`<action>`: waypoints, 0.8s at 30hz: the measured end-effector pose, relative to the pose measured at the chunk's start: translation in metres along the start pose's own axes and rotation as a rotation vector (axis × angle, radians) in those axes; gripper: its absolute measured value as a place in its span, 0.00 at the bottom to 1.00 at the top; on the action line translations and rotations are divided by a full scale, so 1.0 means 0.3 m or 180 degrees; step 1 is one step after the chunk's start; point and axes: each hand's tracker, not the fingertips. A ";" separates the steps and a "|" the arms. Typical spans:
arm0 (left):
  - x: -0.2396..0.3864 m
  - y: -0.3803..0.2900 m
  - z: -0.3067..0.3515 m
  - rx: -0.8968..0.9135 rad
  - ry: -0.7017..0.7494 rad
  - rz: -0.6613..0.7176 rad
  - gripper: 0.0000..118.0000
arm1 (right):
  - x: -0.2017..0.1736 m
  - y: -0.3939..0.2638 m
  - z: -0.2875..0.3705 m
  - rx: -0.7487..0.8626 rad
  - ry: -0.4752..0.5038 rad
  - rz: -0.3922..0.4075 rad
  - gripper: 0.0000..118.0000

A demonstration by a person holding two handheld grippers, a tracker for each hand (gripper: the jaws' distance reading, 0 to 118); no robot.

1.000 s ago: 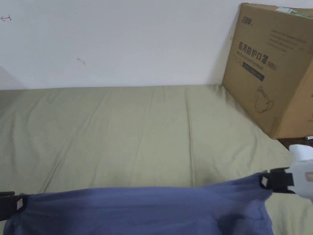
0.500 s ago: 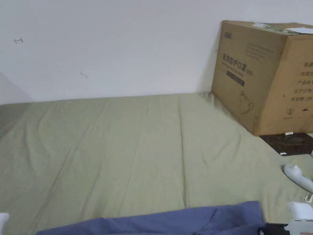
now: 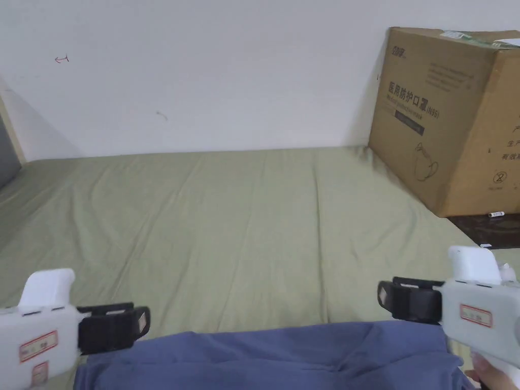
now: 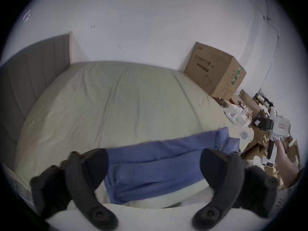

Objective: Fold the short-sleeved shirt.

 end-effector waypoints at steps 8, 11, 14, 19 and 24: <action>0.075 0.010 -0.062 0.0125 0.0086 -0.0097 0.00 | -0.097 0.005 -0.086 0.0006 0.0129 0.0030 0.00; -0.064 0.003 -0.096 -0.0018 0.0055 0.0240 0.00 | -0.089 0.005 -0.098 -0.0066 0.0188 0.0075 0.00; -0.283 -0.037 -0.154 -0.0485 -0.0412 0.1033 0.01 | -0.094 0.002 -0.090 -0.0129 0.0139 0.0231 0.00; -0.602 -0.194 -0.236 -0.0828 -0.1008 0.2155 0.39 | -0.077 -0.016 -0.095 -0.0281 0.0117 0.0298 0.00; -0.701 -0.303 -0.250 -0.0697 -0.1180 0.2411 1.00 | -0.067 -0.032 -0.110 -0.0441 0.0044 0.0235 0.00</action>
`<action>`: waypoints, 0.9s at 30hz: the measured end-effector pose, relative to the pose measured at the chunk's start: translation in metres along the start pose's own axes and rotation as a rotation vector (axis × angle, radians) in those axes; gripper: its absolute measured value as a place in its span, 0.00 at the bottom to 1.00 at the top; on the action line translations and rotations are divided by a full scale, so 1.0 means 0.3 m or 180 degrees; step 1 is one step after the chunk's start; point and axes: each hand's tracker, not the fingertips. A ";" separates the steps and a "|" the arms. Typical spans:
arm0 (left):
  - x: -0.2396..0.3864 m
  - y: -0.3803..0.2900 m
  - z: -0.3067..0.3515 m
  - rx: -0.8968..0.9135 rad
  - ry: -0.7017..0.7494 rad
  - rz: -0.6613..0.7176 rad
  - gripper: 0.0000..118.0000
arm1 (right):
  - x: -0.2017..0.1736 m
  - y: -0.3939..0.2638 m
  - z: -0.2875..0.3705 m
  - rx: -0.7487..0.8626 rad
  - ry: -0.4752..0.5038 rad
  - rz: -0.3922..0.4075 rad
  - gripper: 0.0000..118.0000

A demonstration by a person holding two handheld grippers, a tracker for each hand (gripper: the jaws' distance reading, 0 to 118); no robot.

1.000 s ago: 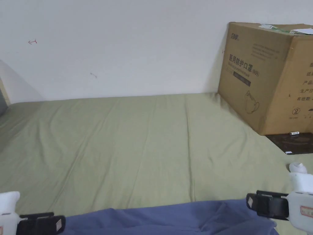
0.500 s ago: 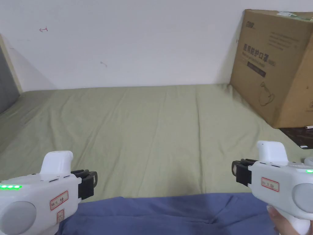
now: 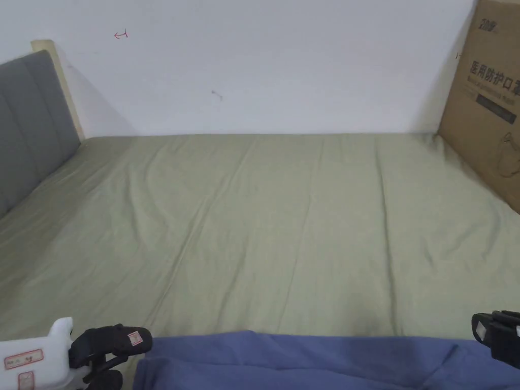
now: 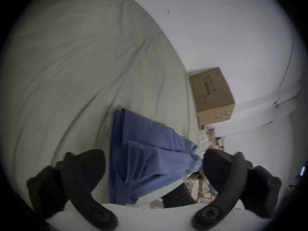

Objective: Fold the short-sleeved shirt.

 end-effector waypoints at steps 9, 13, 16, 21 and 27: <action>-0.165 -0.044 -0.243 -0.0471 -0.1221 0.0611 1.00 | -0.050 -0.005 -0.015 -0.0187 -0.0004 -0.0099 0.00; -0.209 -0.065 -0.275 -0.0254 -0.1141 0.0660 0.71 | -0.074 -0.001 -0.016 -0.0242 0.0078 -0.0058 0.00; -0.228 -0.081 -0.304 -0.0345 -0.0200 0.0417 0.02 | -0.096 0.003 -0.019 -0.0266 0.0113 -0.0023 0.00; -0.007 -0.056 -0.258 -0.0199 0.0418 -0.0331 0.03 | -0.112 0.007 -0.028 -0.0295 0.0203 0.0011 0.00; 0.345 -0.121 -0.149 0.0182 0.2368 -0.2076 0.03 | -0.105 0.010 -0.033 -0.0267 0.0294 0.0057 0.00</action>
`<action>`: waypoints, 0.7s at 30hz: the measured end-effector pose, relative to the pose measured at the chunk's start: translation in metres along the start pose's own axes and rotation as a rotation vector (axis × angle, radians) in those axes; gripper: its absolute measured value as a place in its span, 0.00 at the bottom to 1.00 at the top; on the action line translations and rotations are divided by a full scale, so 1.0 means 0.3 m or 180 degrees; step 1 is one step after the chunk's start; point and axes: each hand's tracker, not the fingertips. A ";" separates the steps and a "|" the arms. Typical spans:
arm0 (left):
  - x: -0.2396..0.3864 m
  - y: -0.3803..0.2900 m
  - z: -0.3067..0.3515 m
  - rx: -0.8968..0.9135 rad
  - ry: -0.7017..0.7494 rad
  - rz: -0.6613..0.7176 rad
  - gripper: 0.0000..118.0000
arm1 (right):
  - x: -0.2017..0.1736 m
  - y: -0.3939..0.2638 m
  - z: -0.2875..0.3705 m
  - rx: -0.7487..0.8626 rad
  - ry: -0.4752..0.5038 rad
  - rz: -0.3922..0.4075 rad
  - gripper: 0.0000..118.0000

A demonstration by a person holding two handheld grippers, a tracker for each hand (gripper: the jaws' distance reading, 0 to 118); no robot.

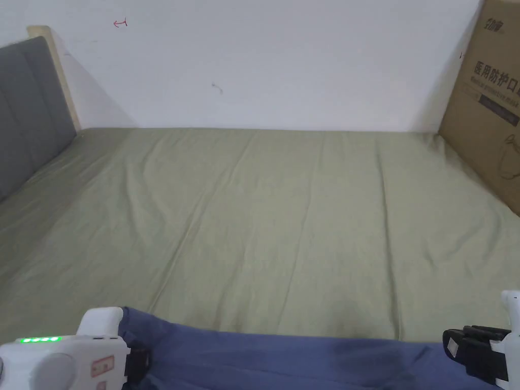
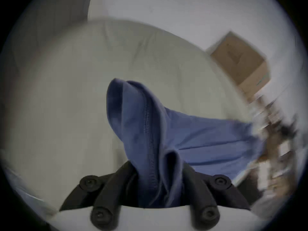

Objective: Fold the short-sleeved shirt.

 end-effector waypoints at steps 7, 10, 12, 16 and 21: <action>0.270 0.033 0.058 -0.0024 -0.0410 -0.0388 0.03 | 0.053 -0.017 -0.008 0.0031 0.0097 -0.0070 0.00; 0.428 0.064 0.001 -0.0235 -0.1288 -0.0181 0.03 | 0.069 -0.025 0.005 0.0059 0.0113 -0.0120 0.00; 0.534 0.076 -0.060 -0.0391 -0.1594 -0.0126 0.12 | 0.077 -0.030 0.016 0.0068 0.0130 -0.0138 0.00; 0.654 0.074 -0.150 -0.0599 -0.2003 0.0075 1.00 | 0.094 -0.041 0.036 0.0081 0.0105 -0.0146 0.00; 0.592 0.097 -0.115 -0.0479 -0.2001 0.0322 0.98 | 0.108 -0.047 0.047 0.0097 0.0089 -0.0166 0.00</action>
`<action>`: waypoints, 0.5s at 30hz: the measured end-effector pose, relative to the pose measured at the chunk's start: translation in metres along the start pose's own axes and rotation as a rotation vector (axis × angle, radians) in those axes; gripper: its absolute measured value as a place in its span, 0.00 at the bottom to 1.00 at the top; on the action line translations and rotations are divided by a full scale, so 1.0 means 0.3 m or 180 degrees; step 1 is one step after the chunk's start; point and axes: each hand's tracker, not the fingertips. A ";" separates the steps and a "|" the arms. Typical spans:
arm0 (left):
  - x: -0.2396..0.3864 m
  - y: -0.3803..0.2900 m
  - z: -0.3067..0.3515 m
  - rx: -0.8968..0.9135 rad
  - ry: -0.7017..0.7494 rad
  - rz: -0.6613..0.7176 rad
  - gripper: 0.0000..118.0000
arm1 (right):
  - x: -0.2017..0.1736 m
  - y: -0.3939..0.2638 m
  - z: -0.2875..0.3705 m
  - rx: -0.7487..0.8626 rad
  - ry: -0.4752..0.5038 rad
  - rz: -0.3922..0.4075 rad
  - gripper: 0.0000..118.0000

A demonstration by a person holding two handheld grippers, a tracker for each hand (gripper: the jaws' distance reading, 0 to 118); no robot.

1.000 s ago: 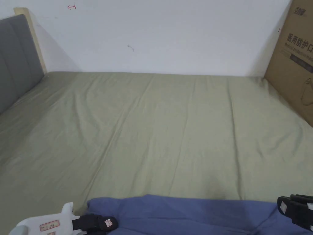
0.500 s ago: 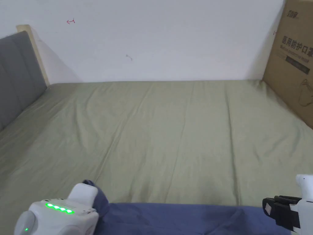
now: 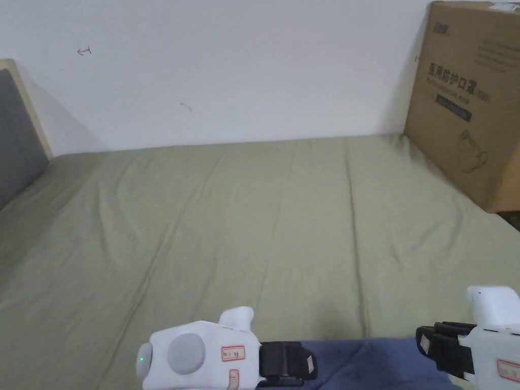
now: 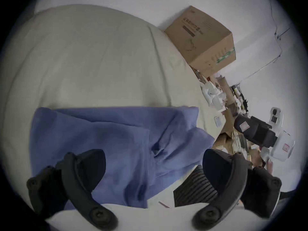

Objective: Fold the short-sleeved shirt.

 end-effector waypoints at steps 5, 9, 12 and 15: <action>-0.043 0.007 0.099 0.0178 0.0551 -0.0208 0.00 | 0.007 -0.002 -0.010 0.0005 0.0026 -0.0042 0.00; -0.062 -0.048 0.026 -0.0219 0.0248 -0.0140 0.00 | 0.008 -0.003 -0.022 -0.0017 0.0038 -0.0052 0.00; -0.025 -0.106 -0.103 -0.0541 0.0236 -0.0303 0.00 | 0.009 -0.007 -0.023 -0.0034 0.0040 -0.0053 0.00; -0.005 -0.143 -0.225 -0.0722 0.0058 -0.0169 0.00 | 0.010 -0.012 -0.022 -0.0053 0.0014 -0.0049 0.00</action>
